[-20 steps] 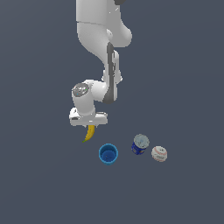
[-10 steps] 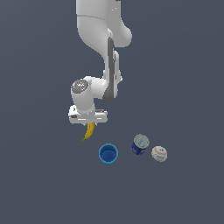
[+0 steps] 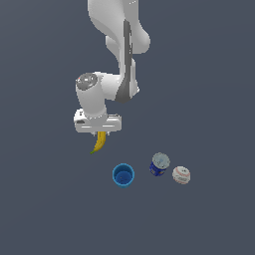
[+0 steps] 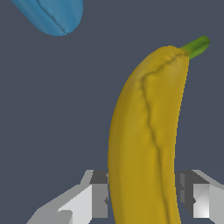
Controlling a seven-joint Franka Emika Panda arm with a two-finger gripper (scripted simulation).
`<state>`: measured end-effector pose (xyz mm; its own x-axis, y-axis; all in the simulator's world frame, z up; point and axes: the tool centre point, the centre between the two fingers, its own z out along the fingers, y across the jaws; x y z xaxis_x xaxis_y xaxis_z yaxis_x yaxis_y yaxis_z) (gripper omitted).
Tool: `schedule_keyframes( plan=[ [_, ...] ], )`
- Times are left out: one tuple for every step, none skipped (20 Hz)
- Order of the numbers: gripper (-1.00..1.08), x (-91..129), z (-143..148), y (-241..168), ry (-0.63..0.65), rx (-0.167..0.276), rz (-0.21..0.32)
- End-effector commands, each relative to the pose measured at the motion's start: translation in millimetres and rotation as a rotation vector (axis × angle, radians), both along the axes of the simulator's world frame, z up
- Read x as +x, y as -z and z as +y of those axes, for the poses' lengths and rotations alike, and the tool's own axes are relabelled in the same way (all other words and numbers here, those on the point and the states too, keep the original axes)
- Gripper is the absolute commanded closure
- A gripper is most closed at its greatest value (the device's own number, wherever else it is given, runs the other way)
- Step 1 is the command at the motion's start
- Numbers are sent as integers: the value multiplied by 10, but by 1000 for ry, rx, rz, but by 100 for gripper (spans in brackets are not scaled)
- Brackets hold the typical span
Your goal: Pick up a designated object from a clutter of objects.
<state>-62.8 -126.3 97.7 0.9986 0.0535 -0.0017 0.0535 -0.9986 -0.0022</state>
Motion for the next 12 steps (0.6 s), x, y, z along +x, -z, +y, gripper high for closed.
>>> schedule_keyframes(
  plan=[
    [108,-13,-1,-233,1,-1,-2],
    [108,-20,0,-331,1,-1,-2],
    [108,-28,0,-431,1,-1,-2],
    [108,-35,1,-533,1,-1,-2],
    [108,-43,1,-637,1,-2,-2],
    [108,-50,1,-740,1,-2,-2],
    [108,-58,1,-842,1,-2,-2],
    [108,-65,2,-942,2,-3,-2],
    [108,-71,2,-1042,2,-3,-2],
    [108,-78,2,-1142,2,-3,-2],
    [108,-84,3,-1240,2,-3,-2],
    [108,-91,3,-1339,2,-3,-1]
  ],
)
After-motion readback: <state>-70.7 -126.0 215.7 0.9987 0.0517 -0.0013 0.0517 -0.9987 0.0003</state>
